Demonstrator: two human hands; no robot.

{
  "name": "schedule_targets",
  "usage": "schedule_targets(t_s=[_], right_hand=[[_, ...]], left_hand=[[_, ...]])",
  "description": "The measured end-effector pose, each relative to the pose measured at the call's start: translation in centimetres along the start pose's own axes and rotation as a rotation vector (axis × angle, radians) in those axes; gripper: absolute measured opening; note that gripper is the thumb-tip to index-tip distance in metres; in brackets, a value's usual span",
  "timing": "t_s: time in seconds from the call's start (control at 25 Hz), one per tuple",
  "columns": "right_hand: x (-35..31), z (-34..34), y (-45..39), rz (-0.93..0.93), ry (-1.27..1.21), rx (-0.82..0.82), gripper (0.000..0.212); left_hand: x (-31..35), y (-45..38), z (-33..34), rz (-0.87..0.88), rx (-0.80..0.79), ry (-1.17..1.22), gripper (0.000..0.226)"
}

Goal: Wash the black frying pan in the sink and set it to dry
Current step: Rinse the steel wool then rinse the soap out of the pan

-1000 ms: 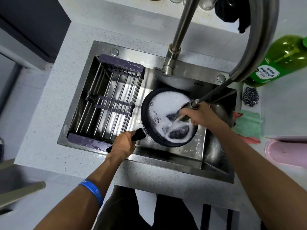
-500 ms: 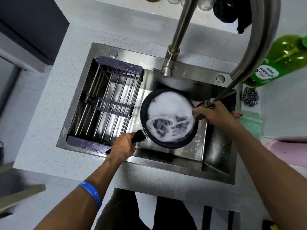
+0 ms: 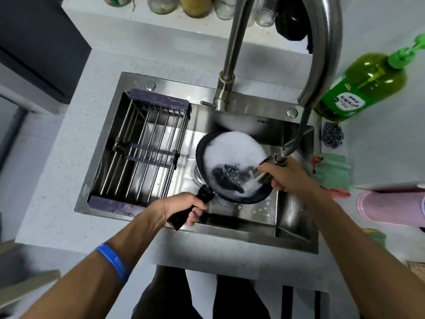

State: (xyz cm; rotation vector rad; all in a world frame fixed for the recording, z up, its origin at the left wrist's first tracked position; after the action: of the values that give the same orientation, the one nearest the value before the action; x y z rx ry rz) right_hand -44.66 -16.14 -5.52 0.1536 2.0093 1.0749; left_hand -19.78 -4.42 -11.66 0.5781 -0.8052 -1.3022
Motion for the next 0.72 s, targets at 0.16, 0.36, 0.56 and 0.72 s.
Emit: schedule_targets(t_s=[0.16, 0.36, 0.56, 0.72], right_hand=[[-0.3, -0.6, 0.5, -0.006, -0.034, 0.005, 0.033], [-2.3, 0.6, 1.3, -0.144, -0.103, -0.058, 0.029], [-5.5, 2.1, 1.0, -0.163, -0.204, -0.042, 0.025], [-7.1, 1.9, 0.0, -0.198, -0.24, 0.015, 0.026]], left_hand=[[-2.6, -1.0, 2.5, 0.072, 0.129, -0.083, 0.025], [-5.4, 1.7, 1.6, 0.18, 0.292, -0.297, 0.024], [-5.8, 4.7, 0.4, 0.24, 0.346, -0.487, 0.015], [-6.4, 5.6, 0.1, 0.263, 0.363, -0.506, 0.01]])
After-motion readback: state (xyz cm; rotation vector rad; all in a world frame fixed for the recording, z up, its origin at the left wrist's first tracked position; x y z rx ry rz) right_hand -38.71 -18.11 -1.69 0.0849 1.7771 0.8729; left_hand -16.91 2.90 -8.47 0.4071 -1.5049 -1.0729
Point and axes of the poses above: each hand's wrist, its own y-axis away from the middle knuckle, its own z-axis out of the palm, x = y × z, the point moved 1 cm from there along -y, towards the middle knuckle, and after that the axes turned 12 degrees about -x, right-handed, at the moved point
